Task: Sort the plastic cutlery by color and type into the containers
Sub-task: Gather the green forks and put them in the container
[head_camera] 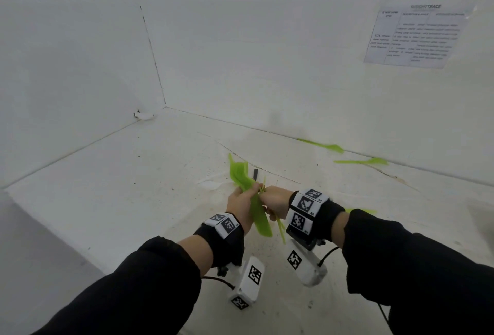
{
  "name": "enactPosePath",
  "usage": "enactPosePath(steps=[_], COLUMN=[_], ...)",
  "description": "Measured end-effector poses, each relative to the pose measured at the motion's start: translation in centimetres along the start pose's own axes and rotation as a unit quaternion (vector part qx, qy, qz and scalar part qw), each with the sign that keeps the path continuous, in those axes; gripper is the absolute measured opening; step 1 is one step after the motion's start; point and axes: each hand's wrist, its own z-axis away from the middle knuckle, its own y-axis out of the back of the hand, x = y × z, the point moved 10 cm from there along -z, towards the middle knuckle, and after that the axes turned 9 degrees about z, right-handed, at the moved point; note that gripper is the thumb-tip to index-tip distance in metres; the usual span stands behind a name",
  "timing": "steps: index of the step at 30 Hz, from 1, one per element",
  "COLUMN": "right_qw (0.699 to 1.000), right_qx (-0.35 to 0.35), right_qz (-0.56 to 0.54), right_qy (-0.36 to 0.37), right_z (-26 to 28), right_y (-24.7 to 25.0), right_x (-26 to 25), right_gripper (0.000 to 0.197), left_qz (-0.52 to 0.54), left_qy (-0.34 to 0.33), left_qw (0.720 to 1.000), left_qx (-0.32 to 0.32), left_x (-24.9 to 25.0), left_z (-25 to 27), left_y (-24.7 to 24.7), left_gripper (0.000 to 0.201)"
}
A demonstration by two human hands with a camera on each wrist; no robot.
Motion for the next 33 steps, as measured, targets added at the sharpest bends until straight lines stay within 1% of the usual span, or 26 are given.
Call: enactPosePath(steps=[2,3,4,7,8,10,12,15,16,19,20,21,23,24,26,28,30,33], right_qw=[1.000,1.000,0.999,0.989,0.986,0.984,0.988,0.992,0.992,0.988,0.984,0.982,0.986,0.989,0.990,0.984,0.976,0.967], right_qx=[-0.020,-0.021,-0.002,0.094,0.109,0.100,0.078,0.048,0.061,0.153,0.170,0.168,0.144,0.132,0.135,0.161,0.193,0.223], right_qz=[-0.005,0.012,0.043,0.103,0.114,0.134,0.116,0.110,0.102,-0.020,-0.059,-0.084,-0.086,-0.071,-0.044,-0.063,-0.083,-0.093], right_qy=[0.010,0.012,0.016,0.041,0.054,0.062,0.058,0.042,0.041,0.020,0.012,0.000,-0.004,-0.001,0.022,0.043,0.061,0.079], right_z=[0.2,0.4,0.5,1.1,1.2,1.3,1.2,0.8,0.7,0.3,0.3,0.1,-0.8,-1.1,-1.7,-2.1,-1.8,-1.1], right_y=[-0.7,-0.8,-0.4,1.6,1.8,1.4,0.9,0.8,1.2,3.5,4.1,4.3,4.1,3.8,3.4,3.1,3.2,3.5], right_x=[-0.1,-0.1,-0.1,-0.9,-1.3,-2.1,-2.5,-2.4,-2.4,-1.9,-1.9,-1.9,-2.4,-2.9,-3.7,-3.8,-3.7,-3.8], right_gripper=[0.026,0.026,0.029,0.034,0.031,0.021,0.023,0.038,0.040,0.033,0.031,0.033,0.042,0.042,0.036,0.023,0.020,0.033], left_qz=[-0.017,-0.017,-0.013,-0.017,-0.021,-0.026,-0.023,-0.016,-0.010,-0.008,-0.012,-0.016,-0.023,-0.020,-0.009,-0.010,-0.017,-0.037], left_qy=[-0.020,-0.023,-0.021,-0.018,-0.018,-0.015,-0.017,-0.032,-0.035,-0.026,-0.020,-0.013,-0.005,-0.003,0.001,-0.002,-0.014,-0.038], left_qw=[1.000,0.999,0.999,0.999,0.999,0.999,0.999,0.997,0.997,0.998,0.998,0.999,0.999,1.000,1.000,1.000,1.000,0.998], left_qx=[0.015,0.020,0.022,0.032,0.038,0.040,0.042,0.066,0.071,0.061,0.051,0.039,0.023,0.019,0.011,0.004,0.008,0.034], left_x=[0.4,0.6,0.7,1.2,1.4,1.8,2.2,2.9,3.1,3.1,3.1,3.0,2.9,3.0,3.1,3.3,3.6,4.2], left_z=[-0.2,-0.2,-0.4,-0.6,-0.6,-0.5,-0.6,-1.2,-1.3,-1.6,-1.6,-1.4,-1.2,-1.1,-1.0,-1.1,-1.4,-1.9], left_y=[0.5,0.7,0.8,1.2,1.3,1.3,1.5,2.7,3.0,3.5,3.4,3.0,2.5,2.4,2.2,2.1,2.3,3.1], left_gripper=[0.004,0.005,0.007,0.010,0.010,0.009,0.011,0.013,0.013,0.012,0.011,0.011,0.010,0.010,0.005,0.007,0.010,0.010])
